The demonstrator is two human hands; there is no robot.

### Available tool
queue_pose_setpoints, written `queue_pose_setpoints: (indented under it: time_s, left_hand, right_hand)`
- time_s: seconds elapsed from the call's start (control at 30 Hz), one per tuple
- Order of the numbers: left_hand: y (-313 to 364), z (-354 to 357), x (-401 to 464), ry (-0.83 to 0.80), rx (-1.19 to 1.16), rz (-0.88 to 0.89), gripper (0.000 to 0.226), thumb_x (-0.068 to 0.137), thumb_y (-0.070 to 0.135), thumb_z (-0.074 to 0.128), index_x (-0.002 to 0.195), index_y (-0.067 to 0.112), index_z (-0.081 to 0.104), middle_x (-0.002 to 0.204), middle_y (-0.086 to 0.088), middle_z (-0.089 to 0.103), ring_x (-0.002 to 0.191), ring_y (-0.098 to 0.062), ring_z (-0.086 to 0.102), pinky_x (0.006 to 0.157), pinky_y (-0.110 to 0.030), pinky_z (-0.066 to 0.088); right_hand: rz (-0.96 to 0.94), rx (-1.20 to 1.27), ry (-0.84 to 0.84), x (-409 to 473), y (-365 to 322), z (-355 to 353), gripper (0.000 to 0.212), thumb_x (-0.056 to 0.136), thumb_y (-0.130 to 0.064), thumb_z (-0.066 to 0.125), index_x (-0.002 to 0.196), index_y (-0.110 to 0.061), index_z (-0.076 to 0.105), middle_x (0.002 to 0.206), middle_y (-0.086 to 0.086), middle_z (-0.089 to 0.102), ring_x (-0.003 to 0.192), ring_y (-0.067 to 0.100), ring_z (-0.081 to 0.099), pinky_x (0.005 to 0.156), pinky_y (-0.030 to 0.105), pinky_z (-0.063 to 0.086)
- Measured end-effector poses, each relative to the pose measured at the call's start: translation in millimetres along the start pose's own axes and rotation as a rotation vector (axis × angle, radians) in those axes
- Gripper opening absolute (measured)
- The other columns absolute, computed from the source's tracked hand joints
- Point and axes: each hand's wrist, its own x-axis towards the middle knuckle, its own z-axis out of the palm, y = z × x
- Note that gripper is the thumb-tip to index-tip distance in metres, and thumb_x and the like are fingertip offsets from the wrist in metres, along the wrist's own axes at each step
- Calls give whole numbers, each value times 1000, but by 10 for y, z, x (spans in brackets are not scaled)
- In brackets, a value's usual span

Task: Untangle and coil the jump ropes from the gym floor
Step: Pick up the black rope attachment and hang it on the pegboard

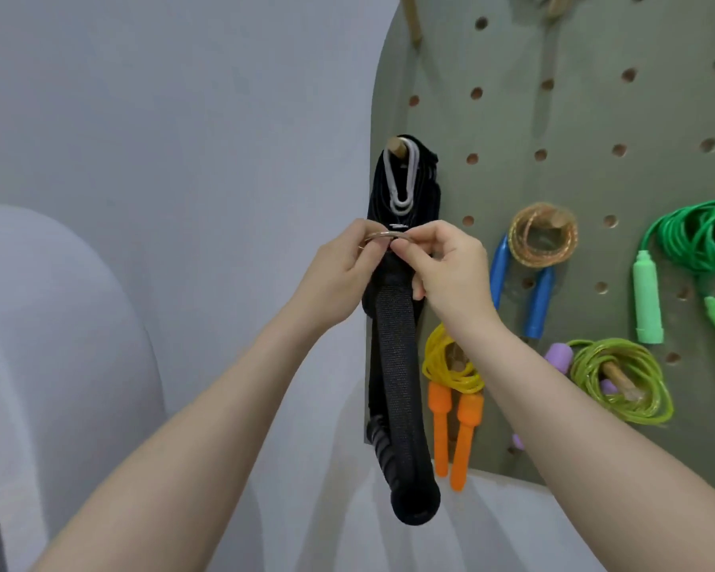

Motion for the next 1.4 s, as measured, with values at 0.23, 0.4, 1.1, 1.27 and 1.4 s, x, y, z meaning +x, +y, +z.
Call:
queue_pose_setpoints:
  time_s: [0.23, 0.4, 1.1, 1.27, 1.4]
  left_hand:
    - [257, -174, 508, 106, -218, -32, 17, 95, 19, 52, 78, 16, 51, 64, 3, 61, 51, -4, 56, 53, -16, 44]
    - [315, -138, 828, 169, -172, -49, 12, 95, 24, 50, 84, 18, 48, 67, -2, 58, 50, -12, 54, 50, -20, 42]
    - [48, 66, 1162, 140, 691, -27, 36, 98, 22, 26, 133, 21, 37, 101, -10, 47, 88, -32, 53, 64, -33, 35]
    - [35, 2, 1011, 71, 414, -72, 65, 98, 41, 33, 150, 22, 0, 137, -11, 42, 119, -28, 47, 94, -38, 39]
    - [129, -26, 793, 110, 305, -48, 63, 93, 29, 42, 149, 17, 15, 143, -8, 37, 125, -25, 44, 101, -37, 37]
  right_hand:
    - [-60, -7, 34, 492, -288, -27, 20, 85, -16, 66, 69, -20, 56, 47, -3, 54, 33, 9, 41, 43, 23, 34]
    - [-58, -114, 62, 813, -328, -2, 20, 87, -19, 64, 75, -24, 49, 53, 1, 52, 43, 11, 44, 50, 25, 37]
    - [-34, -904, 67, 1018, -142, 132, 30, 100, -35, 36, 115, -9, 37, 116, 11, 58, 98, 36, 57, 66, 36, 35]
    - [53, -698, 71, 866, -244, 128, 47, 95, -49, 38, 125, -13, 34, 128, 7, 51, 106, 29, 55, 72, 33, 33]
    - [-47, -631, 130, 605, -369, 62, 27, 95, -36, 44, 112, -15, 44, 109, 3, 55, 94, 26, 55, 72, 35, 40]
